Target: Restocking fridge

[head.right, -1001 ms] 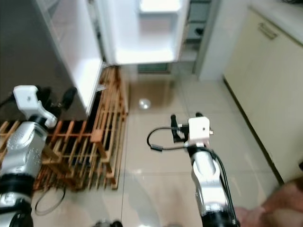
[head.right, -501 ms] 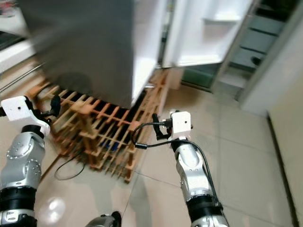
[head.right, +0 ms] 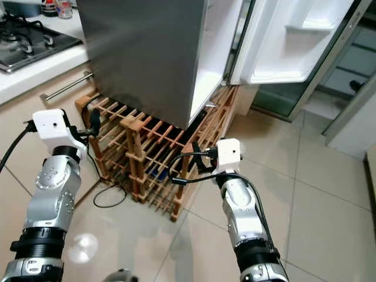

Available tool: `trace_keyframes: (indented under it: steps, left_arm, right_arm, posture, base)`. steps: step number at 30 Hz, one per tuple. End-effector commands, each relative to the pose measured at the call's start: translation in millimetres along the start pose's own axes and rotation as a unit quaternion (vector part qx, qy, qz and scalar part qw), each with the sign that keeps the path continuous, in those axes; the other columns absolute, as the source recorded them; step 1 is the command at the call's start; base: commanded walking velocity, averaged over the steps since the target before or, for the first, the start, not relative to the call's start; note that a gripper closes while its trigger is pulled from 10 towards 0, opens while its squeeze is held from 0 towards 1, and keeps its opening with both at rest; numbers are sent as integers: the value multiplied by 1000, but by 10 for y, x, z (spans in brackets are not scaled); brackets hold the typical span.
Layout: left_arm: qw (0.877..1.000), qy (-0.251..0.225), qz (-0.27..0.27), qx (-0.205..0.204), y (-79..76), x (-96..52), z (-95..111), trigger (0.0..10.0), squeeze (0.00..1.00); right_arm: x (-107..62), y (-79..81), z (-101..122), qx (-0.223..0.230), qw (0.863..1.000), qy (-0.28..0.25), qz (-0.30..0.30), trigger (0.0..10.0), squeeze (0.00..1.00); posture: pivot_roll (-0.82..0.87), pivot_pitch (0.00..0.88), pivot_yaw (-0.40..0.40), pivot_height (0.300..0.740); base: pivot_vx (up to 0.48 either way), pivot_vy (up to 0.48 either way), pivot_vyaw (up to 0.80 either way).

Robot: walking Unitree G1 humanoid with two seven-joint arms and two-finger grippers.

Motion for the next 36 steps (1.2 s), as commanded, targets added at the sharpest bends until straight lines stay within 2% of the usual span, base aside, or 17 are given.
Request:
trace_keyframes:
  steps: [1, 5, 9, 10, 13, 16, 19, 22, 24, 27, 29, 30, 32, 34, 36]
  left_arm:
    - [1000, -10, 1, 10, -1, -8, 66, 10000, 0]
    - [1000, -5, 12, 22, 46, -60, 47, 10000, 0]
    - [999, 8, 19, 31, -8, -114, 2, 10000, 0]
    - [998, 25, 7, 60, -72, -134, -62, 10000, 0]
    - [998, 45, -6, 47, -134, -202, -171, 10000, 0]
    - [998, 48, -3, 51, -111, -213, -189, 10000, 0]
    - [998, 47, 15, 48, 25, -259, -225, 10000, 0]
    - [996, 63, 35, 54, 146, -307, -314, 10000, 0]
    - [996, 76, 43, 37, 111, -340, -383, 10000, 0]
    - [996, 72, 45, 27, 30, -331, -366, 10000, 0]
    - [996, 70, 46, 23, 1, -322, -355, 10000, 0]
    - [997, 58, 55, 22, -44, -309, -319, 10000, 0]
    - [996, 53, 65, 33, -21, -317, -313, 10000, 0]
    - [994, 45, 85, 59, 95, -370, -317, 10000, 0]
    - [992, 45, 98, 72, 293, -523, -364, 10000, 0]
  right_arm:
    - [21, -25, 45, -7, 1000, -8, -1, 10000, 0]
    - [9, -14, 32, -9, 1000, -9, -2, 10000, 0]
    - [-19, -3, 1, -15, 1000, -6, 5, 10000, 0]
    - [-21, 19, -6, -26, 1000, -4, 11, 10000, 0]
    - [-109, 190, -125, -34, 999, 9, 42, 10000, 0]
    - [-133, 195, -162, -26, 999, 15, 37, 10000, 0]
    - [-182, 85, -203, 14, 1000, 20, -6, 10000, 0]
    - [-201, 35, -155, -14, 1000, 11, -4, 10000, 0]
    - [-206, -93, -159, -20, 999, 17, -21, 10000, 0]
    - [-193, -188, -91, -25, 999, 14, -27, 10000, 0]
    - [-189, -219, -63, -29, 999, 12, -27, 10000, 0]
    - [-194, -317, -15, -43, 999, 10, -29, 10000, 0]
    - [-206, -374, 6, -46, 998, 9, -34, 10000, 0]
    - [-237, -478, 66, -33, 998, -3, -52, 10000, 0]
    - [-294, -533, 84, -34, 998, -7, -55, 10000, 0]
  posture:
    - [-6, 0, -69, 740]
    - [-3, 0, -65, 740]
    - [3, 0, -68, 740]
    - [4, 0, -67, 740]
    - [23, 0, -71, 740]
    - [25, 0, -70, 740]
    - [5, 0, -55, 740]
    - [-11, 0, -49, 740]
    - [-30, 0, -61, 740]
    - [-44, 0, -69, 740]
    - [-50, 0, -73, 740]
    - [-67, 0, -87, 740]
    - [-75, 0, -97, 740]
    - [-80, 0, -106, 740]
    - [-78, 0, -118, 740]
  base:
    - [0, 0, 506]
    - [0, -368, 506]
    - [0, -459, 503]
    - [0, -458, 500]
    - [0, 0, 469]
    - [0, 0, 469]
    - [0, 0, 471]
    - [0, 0, 469]
    - [0, 0, 469]
    - [0, 0, 467]
    - [0, 0, 469]
    - [0, 0, 469]
    - [0, 0, 475]
    - [0, 0, 472]
    - [0, 0, 469]
Point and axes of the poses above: a point about 5 cm out from each wrist's last joint towards the gripper, its own x axis pointing out of the wrist towards the gripper, its own z axis along the axis of the wrist's last joint, y = z × x, the point moved 3 cm from there along x, pointing out of the wrist towards the gripper, and after that the axes turned 2 degrees about x, right-handed, at the moved point
